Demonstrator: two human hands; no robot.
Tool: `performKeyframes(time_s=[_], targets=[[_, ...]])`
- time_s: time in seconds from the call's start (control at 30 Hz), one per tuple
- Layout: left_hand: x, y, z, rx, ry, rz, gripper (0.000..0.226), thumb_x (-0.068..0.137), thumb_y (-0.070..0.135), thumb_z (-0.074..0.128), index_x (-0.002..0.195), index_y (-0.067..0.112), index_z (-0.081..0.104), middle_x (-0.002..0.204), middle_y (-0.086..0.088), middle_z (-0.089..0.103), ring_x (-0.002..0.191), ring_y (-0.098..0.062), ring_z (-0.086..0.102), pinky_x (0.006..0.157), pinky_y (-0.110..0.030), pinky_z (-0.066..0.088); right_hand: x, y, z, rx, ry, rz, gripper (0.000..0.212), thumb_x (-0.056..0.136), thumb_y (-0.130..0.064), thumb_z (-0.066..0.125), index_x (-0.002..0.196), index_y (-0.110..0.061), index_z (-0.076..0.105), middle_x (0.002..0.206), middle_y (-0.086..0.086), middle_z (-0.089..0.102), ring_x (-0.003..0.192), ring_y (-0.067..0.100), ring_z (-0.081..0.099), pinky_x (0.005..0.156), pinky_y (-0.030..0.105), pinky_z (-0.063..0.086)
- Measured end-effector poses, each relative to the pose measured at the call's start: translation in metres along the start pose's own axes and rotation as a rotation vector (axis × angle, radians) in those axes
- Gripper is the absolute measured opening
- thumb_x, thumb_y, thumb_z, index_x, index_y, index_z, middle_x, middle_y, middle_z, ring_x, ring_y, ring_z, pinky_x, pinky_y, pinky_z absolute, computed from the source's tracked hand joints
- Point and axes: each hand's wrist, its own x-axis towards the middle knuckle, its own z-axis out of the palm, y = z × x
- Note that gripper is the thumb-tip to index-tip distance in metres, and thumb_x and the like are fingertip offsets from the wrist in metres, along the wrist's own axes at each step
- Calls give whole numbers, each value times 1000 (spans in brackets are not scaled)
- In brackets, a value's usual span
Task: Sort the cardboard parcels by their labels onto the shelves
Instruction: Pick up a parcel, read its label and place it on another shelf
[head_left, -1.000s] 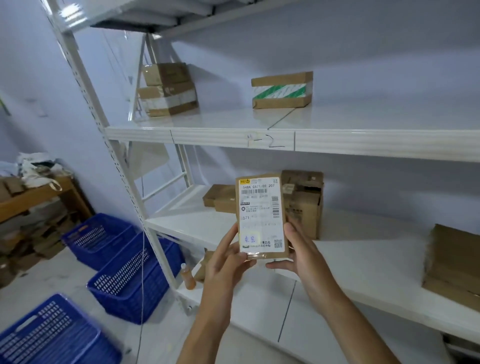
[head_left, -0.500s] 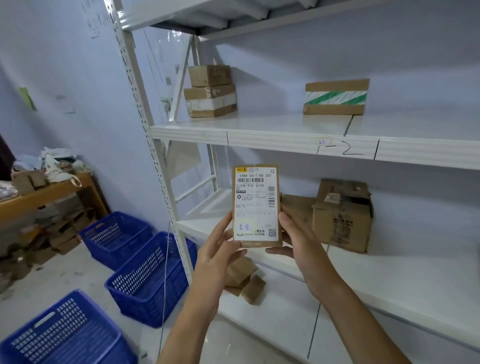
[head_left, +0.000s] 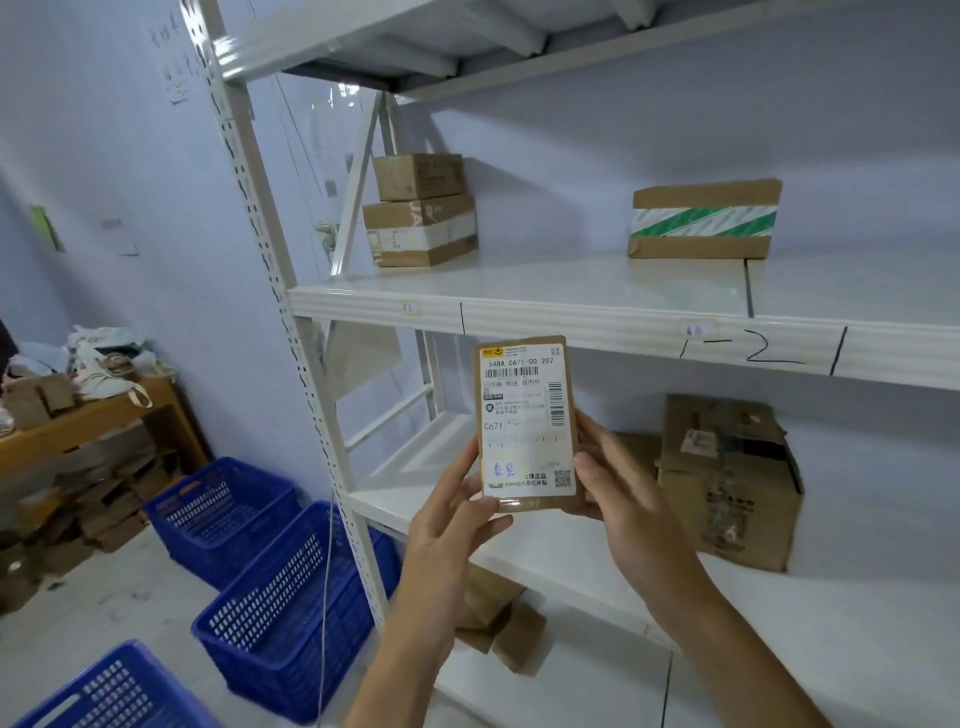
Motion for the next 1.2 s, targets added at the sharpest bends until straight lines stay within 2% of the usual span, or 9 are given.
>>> performKeyframes(time_s=[0.17,0.3,0.47,0.57,0.67,0.83,0.97,1.1,1.2], targets=[[49,2,3,20,-21,75,49,105,10,47,145,35,56,127,6,76,120,-16,70,102,-36,58,35,3,-6,-57,8,-35,41,107,-28,46,136,-58,48,120,-28,70,112,-8,66,86,11,55],[68,3,-3,7,-6,130,48,105,13,48,145,38,56,129,12,74,120,-11,70,100,-27,58,57,3,2,-104,22,-64,36,105,-35,49,135,-53,50,128,-25,66,115,-9,63,86,6,51],[99,15,-17,26,-2,224,45,105,16,50,143,38,57,119,18,77,109,-4,73,83,-18,60,84,-4,21,-121,67,-138,33,103,-41,49,136,-49,52,134,-23,62,120,-12,57,93,5,48],[126,25,-27,64,-13,323,45,103,29,49,146,42,50,122,27,73,109,-2,73,80,-19,61,103,-9,34,-130,83,-163,34,103,-44,48,136,-52,51,137,-26,60,125,-13,54,99,6,45],[154,34,-42,41,-61,386,58,92,39,50,150,35,46,126,22,72,112,-2,72,83,-20,61,125,-14,53,-156,125,-186,36,104,-37,47,138,-50,51,140,-21,60,129,-8,53,104,11,45],[204,42,-78,43,-137,467,57,97,42,53,152,28,47,136,7,71,116,-14,73,82,-32,64,160,-18,91,-172,248,-205,37,107,-30,47,142,-41,52,139,-19,62,124,-10,55,90,-1,42],[241,55,-110,37,-196,540,54,97,37,54,149,23,52,135,7,72,115,-12,73,89,-37,62,183,-22,126,-175,308,-271,39,107,-28,49,144,-39,51,140,-18,62,131,-5,53,96,2,43],[282,75,-125,74,-208,591,44,103,30,55,145,20,60,131,7,74,107,-6,74,87,-29,60,210,-38,145,-233,366,-283,39,107,-32,49,145,-38,49,145,-14,57,130,-2,53,92,3,45],[318,94,-126,138,-230,648,36,107,24,54,142,23,63,124,12,75,108,-5,73,85,-24,60,238,-59,150,-335,419,-256,40,107,-32,48,147,-34,46,146,-7,54,128,7,55,94,17,45]])
